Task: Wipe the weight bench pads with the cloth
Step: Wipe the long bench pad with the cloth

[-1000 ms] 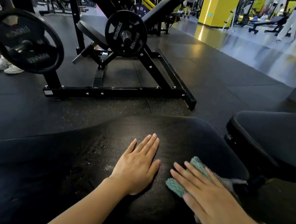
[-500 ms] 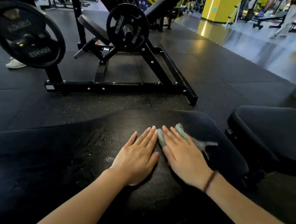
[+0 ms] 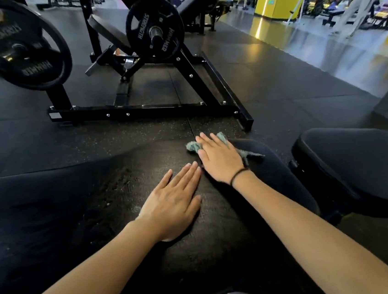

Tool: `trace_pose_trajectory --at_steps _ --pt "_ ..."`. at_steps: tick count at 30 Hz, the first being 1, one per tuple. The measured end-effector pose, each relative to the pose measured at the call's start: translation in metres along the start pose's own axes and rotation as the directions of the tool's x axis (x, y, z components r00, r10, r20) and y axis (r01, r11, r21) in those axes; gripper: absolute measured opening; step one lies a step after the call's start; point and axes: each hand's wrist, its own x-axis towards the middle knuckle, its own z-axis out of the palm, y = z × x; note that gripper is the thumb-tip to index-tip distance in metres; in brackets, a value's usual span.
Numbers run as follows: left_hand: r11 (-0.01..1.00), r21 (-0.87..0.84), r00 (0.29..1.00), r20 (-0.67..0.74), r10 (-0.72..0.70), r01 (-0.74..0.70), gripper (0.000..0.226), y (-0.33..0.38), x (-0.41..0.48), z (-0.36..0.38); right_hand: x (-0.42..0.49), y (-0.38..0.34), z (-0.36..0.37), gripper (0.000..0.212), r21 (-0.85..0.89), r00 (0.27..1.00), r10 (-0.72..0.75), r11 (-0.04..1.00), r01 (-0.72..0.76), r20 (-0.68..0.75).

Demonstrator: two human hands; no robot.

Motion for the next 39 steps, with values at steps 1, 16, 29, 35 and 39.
trace_pose_trajectory --at_steps 1,16,29,35,39 --pt "1.0 0.002 1.0 0.006 -0.001 0.001 0.077 0.0 0.0 -0.001 0.005 -0.002 0.001 0.05 0.003 1.0 0.015 1.0 -0.015 0.0" --pt "0.999 -0.053 1.0 0.02 -0.001 0.003 0.084 -0.001 0.0 -0.001 -0.145 0.083 -0.012 0.062 0.016 0.99 -0.036 0.999 0.038 -0.139" --pt "0.999 -0.032 0.999 0.041 -0.004 0.005 0.09 0.0 0.003 -0.001 -0.079 0.086 -0.02 0.052 0.0 0.995 0.094 0.996 -0.094 -0.043" --pt "0.999 0.009 0.999 0.018 -0.035 0.035 0.078 0.003 0.001 -0.002 -0.2 0.01 0.005 0.053 -0.004 0.992 -0.075 0.997 0.075 -0.097" --pt "0.999 0.01 0.999 0.003 -0.039 0.039 0.069 0.002 0.002 -0.001 -0.17 0.001 -0.003 0.058 -0.027 0.995 -0.1 0.995 0.099 -0.022"
